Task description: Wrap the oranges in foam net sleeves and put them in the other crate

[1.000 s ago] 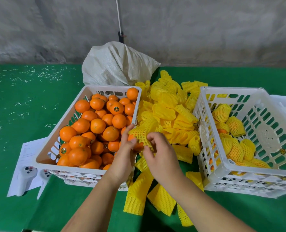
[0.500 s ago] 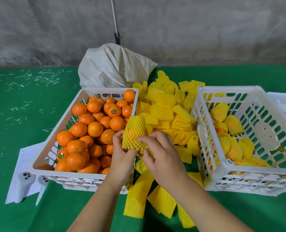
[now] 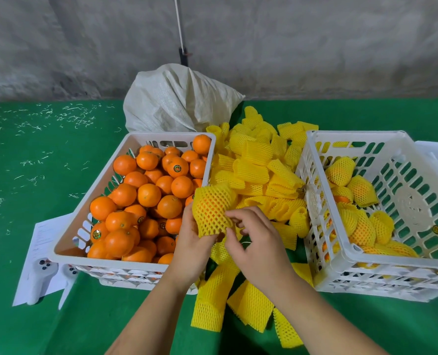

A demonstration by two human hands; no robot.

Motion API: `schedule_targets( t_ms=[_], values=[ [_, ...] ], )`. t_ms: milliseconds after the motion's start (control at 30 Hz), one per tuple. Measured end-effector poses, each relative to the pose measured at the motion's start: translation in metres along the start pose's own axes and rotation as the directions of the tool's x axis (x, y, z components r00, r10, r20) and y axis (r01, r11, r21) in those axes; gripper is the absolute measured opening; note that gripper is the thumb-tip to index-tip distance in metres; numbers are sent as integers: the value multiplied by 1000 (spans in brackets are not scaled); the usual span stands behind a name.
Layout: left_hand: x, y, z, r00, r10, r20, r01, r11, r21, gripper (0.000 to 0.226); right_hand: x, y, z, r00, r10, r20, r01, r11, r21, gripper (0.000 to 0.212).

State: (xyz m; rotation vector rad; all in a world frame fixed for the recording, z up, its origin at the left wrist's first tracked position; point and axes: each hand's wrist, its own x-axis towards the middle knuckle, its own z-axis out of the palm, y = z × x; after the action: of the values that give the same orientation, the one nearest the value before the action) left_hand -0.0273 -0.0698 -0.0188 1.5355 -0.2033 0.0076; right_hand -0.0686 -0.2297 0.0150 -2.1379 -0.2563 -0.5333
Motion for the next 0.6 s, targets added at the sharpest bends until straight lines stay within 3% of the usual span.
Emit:
schedule_targets(
  t_ms=[100, 167, 233, 300, 400, 533, 600],
  values=[
    [-1, 3, 2, 1000, 3, 14, -4, 999, 46, 70, 4, -6, -4, 934, 353, 56, -354, 889, 290, 58],
    [-3, 0, 3, 997, -3, 73, -4, 996, 88, 72, 11, -10, 0, 870, 432, 238, -493, 787, 371, 81],
    [-4, -4, 5, 990, -40, 137, 18, 988, 156, 82, 11, -13, 7, 833, 452, 320, -549, 750, 369, 86],
    [-5, -6, 7, 982, -37, 186, -9, 971, 240, 90, 9, -10, 9, 824, 496, 273, -566, 749, 345, 87],
    [-6, -8, 6, 965, -22, 262, -39, 973, 227, 88, 10, 7, -9, 820, 545, 174, -567, 737, 368, 93],
    [0, -7, -6, 999, 19, -26, -16, 994, 104, 51, 31, 55, -78, 796, 602, -72, -549, 766, 334, 85],
    [11, -7, -14, 993, 36, -115, -18, 988, 154, 38, 40, 88, -119, 752, 631, -193, -569, 768, 292, 83]
  ],
)
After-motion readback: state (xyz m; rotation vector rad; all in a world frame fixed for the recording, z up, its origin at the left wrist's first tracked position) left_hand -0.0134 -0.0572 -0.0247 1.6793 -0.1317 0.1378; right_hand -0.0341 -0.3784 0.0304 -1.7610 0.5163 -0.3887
